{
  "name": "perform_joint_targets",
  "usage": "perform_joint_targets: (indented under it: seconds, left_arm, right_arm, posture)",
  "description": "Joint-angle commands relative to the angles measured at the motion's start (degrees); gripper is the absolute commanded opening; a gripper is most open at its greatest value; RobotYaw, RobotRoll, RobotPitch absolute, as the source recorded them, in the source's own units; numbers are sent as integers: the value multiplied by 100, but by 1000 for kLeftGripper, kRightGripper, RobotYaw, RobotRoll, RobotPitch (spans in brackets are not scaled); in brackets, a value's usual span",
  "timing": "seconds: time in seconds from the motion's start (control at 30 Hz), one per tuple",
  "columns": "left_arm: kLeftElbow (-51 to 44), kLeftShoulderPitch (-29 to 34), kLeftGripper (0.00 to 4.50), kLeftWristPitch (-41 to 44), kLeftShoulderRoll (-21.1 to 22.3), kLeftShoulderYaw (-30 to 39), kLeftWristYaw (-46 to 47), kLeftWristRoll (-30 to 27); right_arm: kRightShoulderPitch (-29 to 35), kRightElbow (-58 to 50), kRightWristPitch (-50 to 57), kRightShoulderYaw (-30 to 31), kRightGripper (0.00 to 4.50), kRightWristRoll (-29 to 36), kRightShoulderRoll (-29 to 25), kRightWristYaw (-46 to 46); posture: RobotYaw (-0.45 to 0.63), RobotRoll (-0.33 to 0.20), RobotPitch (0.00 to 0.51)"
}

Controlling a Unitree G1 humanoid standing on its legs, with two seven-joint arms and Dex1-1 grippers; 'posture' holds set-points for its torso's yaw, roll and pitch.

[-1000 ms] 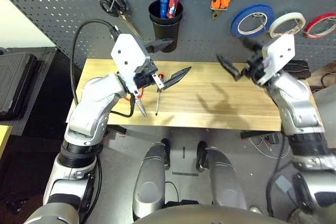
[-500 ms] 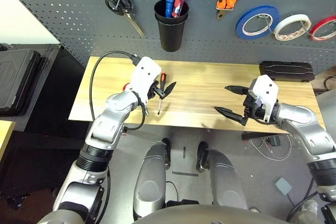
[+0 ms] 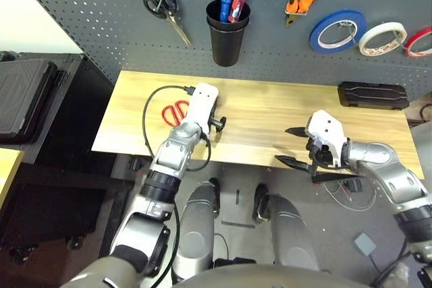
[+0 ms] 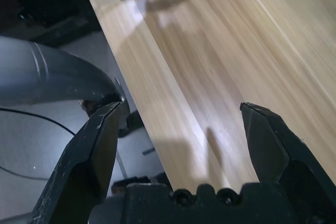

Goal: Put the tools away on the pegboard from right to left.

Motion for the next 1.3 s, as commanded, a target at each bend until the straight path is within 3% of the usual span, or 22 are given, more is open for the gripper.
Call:
perform_joint_targets:
  seconds: [0.03, 0.27, 0.5, 0.63, 0.8, 0.87, 0.9, 1.1, 1.3]
  left_arm:
    - [1045, -350, 4500, -272, -107, 244, 302, 31]
    - [2842, -1092, 4500, -1073, -142, 543, 532, 40]
    - [3900, -1434, 4500, -1679, -301, 656, 460, 15]
    - [4250, -1495, 3585, -1933, -414, 721, 427, -4]
    - [4330, -1500, 1536, -1978, -485, 857, 442, -83]
    - [4238, -1468, 747, -1915, -517, 882, 447, -95]
    - [4176, -1445, 578, -1894, -530, 885, 443, -96]
    - [3261, -1186, 577, -1476, -615, 1058, 645, -274]
    - [903, -333, 577, -309, -740, 1245, 1075, -503]
  right_arm:
    - [108, 148, -24, 100, 4465, -100, 28, -21]
    - [62, 151, -67, 124, 4465, -171, 130, -118]
    - [82, -66, 56, 89, 4465, -181, 170, -225]
    - [140, -205, 134, 44, 4500, -167, 141, -271]
    - [186, -271, 160, 1, 4500, -152, 90, -287]
    - [119, -173, 121, 3, 4500, -158, 101, -286]
    - [81, -119, 96, 8, 4500, -164, 112, -284]
    - [-196, 266, -99, 110, 4500, -201, 204, -193]
    - [-752, 1011, -452, 134, 4500, -250, 281, -8]
  posture:
    - [146, 0, 310]
    - [108, 0, 315]
    - [70, 0, 311]
    - [61, 0, 310]
    - [63, 0, 310]
    - [96, 0, 311]
    - [102, 0, 311]
    - [161, 0, 305]
    - [206, 0, 298]
